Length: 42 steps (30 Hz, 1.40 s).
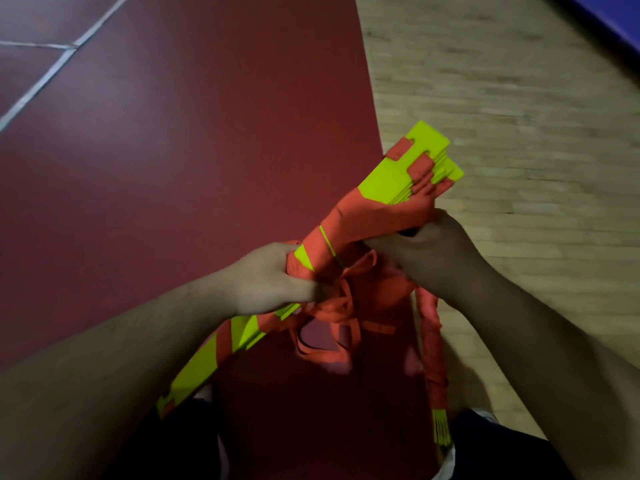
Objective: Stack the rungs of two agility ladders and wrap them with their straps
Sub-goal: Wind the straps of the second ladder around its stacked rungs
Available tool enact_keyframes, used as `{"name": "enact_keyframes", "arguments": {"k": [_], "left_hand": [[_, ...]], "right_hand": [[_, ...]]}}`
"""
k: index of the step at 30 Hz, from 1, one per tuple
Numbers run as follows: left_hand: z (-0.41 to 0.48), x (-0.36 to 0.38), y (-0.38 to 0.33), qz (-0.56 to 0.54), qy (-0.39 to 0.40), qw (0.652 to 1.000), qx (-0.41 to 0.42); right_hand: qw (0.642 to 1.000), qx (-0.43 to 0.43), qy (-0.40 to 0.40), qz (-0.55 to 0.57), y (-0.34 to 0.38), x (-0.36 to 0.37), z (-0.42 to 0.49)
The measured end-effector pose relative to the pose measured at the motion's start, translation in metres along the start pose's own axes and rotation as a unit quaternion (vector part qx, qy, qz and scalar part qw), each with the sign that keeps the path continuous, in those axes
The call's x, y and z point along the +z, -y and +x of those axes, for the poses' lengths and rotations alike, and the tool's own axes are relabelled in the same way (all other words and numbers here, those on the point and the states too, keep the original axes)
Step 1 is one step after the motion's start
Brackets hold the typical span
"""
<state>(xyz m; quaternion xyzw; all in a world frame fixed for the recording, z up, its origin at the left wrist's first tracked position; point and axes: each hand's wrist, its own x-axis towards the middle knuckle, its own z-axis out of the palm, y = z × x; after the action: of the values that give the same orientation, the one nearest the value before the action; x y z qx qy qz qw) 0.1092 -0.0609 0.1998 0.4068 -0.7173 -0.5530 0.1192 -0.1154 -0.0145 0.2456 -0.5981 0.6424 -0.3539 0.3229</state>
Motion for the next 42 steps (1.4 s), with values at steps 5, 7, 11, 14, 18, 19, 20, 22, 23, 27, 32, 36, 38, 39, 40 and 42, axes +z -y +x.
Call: {"name": "enact_keyframes", "arguments": {"k": [5,7,11,14,18,19,20,22,23,27,32,36,38,39,40,42], "left_hand": [[0.005,-0.001,0.005,0.156,-0.125,0.979,-0.028],[0.007,0.001,0.005,0.199,-0.157,0.967,-0.038],[0.009,0.004,0.003,0.248,-0.194,0.949,-0.01],[0.01,-0.001,0.002,0.238,-0.177,0.955,-0.009],[0.003,-0.015,-0.004,0.092,-0.028,0.995,-0.01],[0.0,-0.018,-0.005,0.033,0.021,0.999,-0.011],[-0.002,-0.02,-0.005,-0.012,0.066,0.998,-0.017],[-0.006,-0.019,-0.006,-0.066,0.131,0.989,-0.035],[-0.007,-0.016,-0.007,-0.085,0.145,0.985,-0.043],[-0.009,-0.008,-0.007,-0.108,0.147,0.982,-0.047],[-0.002,-0.004,-0.003,-0.032,0.069,0.995,-0.067],[0.007,-0.004,0.007,0.14,-0.064,0.987,-0.049],[0.008,-0.005,0.011,0.175,-0.091,0.979,-0.047],[0.008,-0.003,0.012,0.192,-0.102,0.975,-0.051],[0.009,-0.002,0.012,0.211,-0.115,0.969,-0.053],[0.01,0.001,0.008,0.271,-0.133,0.953,-0.036]], "right_hand": [[0.997,0.055,-0.035,-0.029,-0.006,0.003,0.0],[0.994,0.096,-0.057,0.0,-0.008,0.006,0.0],[0.984,0.137,-0.106,0.04,-0.006,0.007,0.002],[0.979,0.145,-0.11,0.095,-0.004,0.007,0.003],[0.98,0.095,-0.081,0.154,0.001,0.005,-0.001],[0.984,0.077,-0.075,0.141,0.002,0.005,-0.002],[0.988,0.058,-0.064,0.128,0.003,0.005,-0.003],[0.99,0.026,-0.039,0.135,0.005,0.008,-0.005],[0.989,0.02,-0.034,0.145,0.005,0.009,-0.005],[0.996,0.015,-0.039,0.075,0.009,0.005,-0.003],[0.995,0.042,-0.054,-0.075,0.003,0.0,-0.002],[0.992,0.059,-0.056,-0.1,-0.002,0.001,-0.001],[0.993,0.081,-0.045,-0.07,-0.005,0.003,-0.003],[0.994,0.093,-0.04,-0.045,-0.005,0.004,-0.004],[0.994,0.1,-0.04,-0.022,-0.004,0.005,-0.005],[0.992,0.114,-0.06,0.009,0.001,0.006,-0.007]]}}
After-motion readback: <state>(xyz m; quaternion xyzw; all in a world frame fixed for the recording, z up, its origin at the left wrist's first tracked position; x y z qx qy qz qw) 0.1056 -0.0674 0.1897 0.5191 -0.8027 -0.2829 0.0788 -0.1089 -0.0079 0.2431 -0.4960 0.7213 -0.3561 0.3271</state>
